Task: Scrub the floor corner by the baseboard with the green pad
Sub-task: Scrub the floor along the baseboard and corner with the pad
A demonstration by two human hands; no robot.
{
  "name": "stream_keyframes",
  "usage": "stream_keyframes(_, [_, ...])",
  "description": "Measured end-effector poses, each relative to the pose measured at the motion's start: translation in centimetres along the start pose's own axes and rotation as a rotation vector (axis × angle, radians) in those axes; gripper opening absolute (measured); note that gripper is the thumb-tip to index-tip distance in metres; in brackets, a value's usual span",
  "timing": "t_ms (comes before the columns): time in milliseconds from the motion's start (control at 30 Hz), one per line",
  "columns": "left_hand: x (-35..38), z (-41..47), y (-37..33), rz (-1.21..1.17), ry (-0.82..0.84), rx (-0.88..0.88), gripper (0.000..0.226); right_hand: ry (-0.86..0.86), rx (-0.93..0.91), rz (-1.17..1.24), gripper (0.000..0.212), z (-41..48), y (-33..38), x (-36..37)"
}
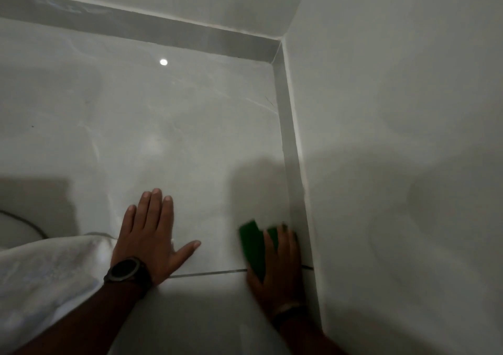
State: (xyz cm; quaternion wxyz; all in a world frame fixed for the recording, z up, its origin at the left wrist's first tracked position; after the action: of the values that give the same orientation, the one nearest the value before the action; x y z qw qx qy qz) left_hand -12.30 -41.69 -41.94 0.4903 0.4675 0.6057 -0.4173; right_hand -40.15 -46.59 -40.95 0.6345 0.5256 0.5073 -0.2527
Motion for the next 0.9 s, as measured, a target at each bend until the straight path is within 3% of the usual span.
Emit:
stream_keyframes(167, [-0.1, 0.0, -0.1, 0.007, -0.017, 0.000, 0.112, -0.017, -0.014, -0.032, 0.095, -11.4, -2.0, 1.9])
stream_keyframes(333, [0.1, -0.2, -0.3, 0.003, -0.027, -0.003, 0.111, -0.107, -0.045, -0.022, 0.090, -10.9, -2.1, 2.1])
stream_keyframes(633, [0.5, 0.0, 0.0, -0.001, -0.026, -0.001, 0.111, -0.061, -0.037, 0.014, 0.078, 9.8, 0.4, 0.2])
stream_keyframes(900, [0.9, 0.3, 0.0, -0.014, -0.071, -0.009, 0.111, -0.021, -0.131, -0.123, 0.071, 26.0, 1.4, -1.0])
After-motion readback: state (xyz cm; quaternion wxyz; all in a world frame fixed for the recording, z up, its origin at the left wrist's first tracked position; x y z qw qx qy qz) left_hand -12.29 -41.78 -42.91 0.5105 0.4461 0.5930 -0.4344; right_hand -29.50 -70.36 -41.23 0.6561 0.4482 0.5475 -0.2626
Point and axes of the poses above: each hand's wrist, its own z-axis towards the middle knuckle, its own x-axis out of the palm, y = z × x, the point moved 2 cm from there along z, towards the middle knuckle, and after that the axes turned 8 degrees about z, right-handed, at the moved point
